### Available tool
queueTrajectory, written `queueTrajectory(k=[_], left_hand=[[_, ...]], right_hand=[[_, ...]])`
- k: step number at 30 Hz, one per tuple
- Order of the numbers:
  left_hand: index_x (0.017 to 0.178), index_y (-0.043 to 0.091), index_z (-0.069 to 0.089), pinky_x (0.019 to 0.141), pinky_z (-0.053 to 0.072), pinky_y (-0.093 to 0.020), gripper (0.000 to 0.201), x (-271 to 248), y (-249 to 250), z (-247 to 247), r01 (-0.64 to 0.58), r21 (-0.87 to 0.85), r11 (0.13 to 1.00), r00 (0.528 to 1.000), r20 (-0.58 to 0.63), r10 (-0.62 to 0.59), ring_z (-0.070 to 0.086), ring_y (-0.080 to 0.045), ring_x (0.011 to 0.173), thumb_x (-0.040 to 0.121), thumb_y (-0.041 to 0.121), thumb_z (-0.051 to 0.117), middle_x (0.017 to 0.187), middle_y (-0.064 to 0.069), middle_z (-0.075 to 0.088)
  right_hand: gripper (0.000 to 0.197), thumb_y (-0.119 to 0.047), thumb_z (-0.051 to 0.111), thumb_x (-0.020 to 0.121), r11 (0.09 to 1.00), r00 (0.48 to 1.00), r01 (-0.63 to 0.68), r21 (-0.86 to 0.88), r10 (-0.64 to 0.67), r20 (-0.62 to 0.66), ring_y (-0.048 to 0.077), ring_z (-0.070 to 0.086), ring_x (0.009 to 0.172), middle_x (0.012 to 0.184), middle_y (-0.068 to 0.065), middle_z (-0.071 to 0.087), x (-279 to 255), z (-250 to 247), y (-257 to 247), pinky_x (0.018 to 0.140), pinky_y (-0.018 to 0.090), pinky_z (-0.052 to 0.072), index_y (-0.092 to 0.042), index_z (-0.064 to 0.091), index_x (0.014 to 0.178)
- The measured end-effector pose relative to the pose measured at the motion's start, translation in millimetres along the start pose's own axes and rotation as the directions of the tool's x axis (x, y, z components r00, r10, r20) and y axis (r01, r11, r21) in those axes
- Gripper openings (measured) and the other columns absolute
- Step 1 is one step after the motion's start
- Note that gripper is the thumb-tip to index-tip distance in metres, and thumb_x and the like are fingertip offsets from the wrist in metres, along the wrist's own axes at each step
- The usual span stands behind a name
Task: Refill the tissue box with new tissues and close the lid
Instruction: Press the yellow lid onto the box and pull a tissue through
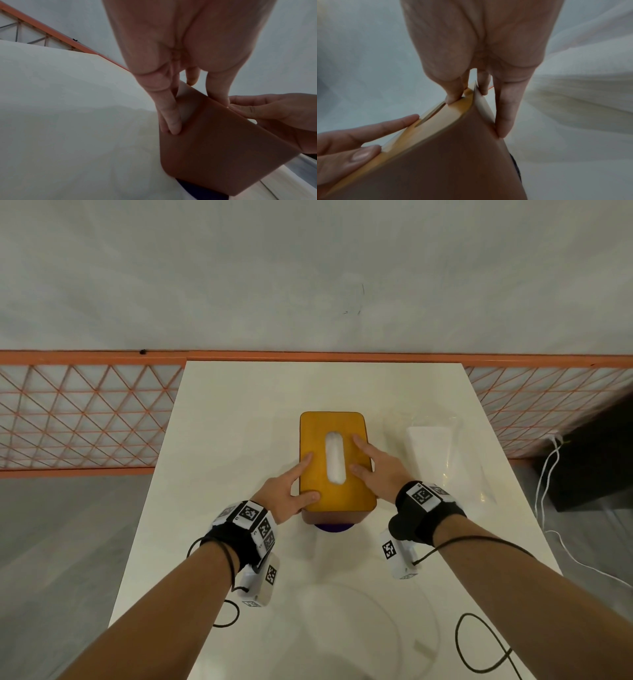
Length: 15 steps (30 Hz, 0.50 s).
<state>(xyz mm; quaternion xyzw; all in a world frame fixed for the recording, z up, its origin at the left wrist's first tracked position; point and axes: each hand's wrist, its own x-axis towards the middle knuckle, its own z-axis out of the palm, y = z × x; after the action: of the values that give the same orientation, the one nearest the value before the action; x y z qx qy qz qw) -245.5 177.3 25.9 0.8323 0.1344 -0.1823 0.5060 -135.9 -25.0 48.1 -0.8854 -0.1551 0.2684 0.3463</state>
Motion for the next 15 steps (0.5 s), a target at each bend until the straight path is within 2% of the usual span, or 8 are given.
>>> queueTrajectory(k=[5,9,15], left_hand=[[0.147,0.051,0.012,0.094,0.055,-0.041,0.079,-4,-1,3,0.001,-0.016,1.0,1.0,0.001,-0.001,0.066,-0.029,0.106,0.09,0.036,0.064,0.138,0.001,0.049],[0.148,0.05,0.01,0.101,0.05,-0.042,0.078,-6,1,7,0.004,0.03,1.0,1.0,-0.018,-0.003,0.059,-0.03,0.118,0.09,0.041,0.061,0.148,-0.002,0.045],[0.146,0.054,0.004,0.1,0.051,-0.04,0.079,-5,1,7,0.006,0.087,0.996,1.0,0.01,-0.007,0.061,-0.029,0.115,0.09,0.047,0.059,0.149,-0.002,0.044]], right_hand=[[0.063,-0.033,0.05,0.099,1.0,1.0,-0.002,-0.01,0.002,-0.003,0.031,0.035,0.141,0.16,0.005,0.026,-8,3,2,0.114,0.042,0.034,-0.037,0.017,0.152],[0.063,-0.035,0.05,0.099,0.999,0.999,-0.035,0.025,0.035,0.009,0.032,0.039,0.138,0.159,0.004,0.028,-11,2,-1,0.109,0.046,0.041,-0.04,0.017,0.152],[0.063,-0.034,0.046,0.1,0.998,0.996,-0.062,-0.024,0.064,0.063,0.034,0.041,0.136,0.159,0.004,0.028,-12,-1,-5,0.106,0.048,0.043,-0.041,0.011,0.152]])
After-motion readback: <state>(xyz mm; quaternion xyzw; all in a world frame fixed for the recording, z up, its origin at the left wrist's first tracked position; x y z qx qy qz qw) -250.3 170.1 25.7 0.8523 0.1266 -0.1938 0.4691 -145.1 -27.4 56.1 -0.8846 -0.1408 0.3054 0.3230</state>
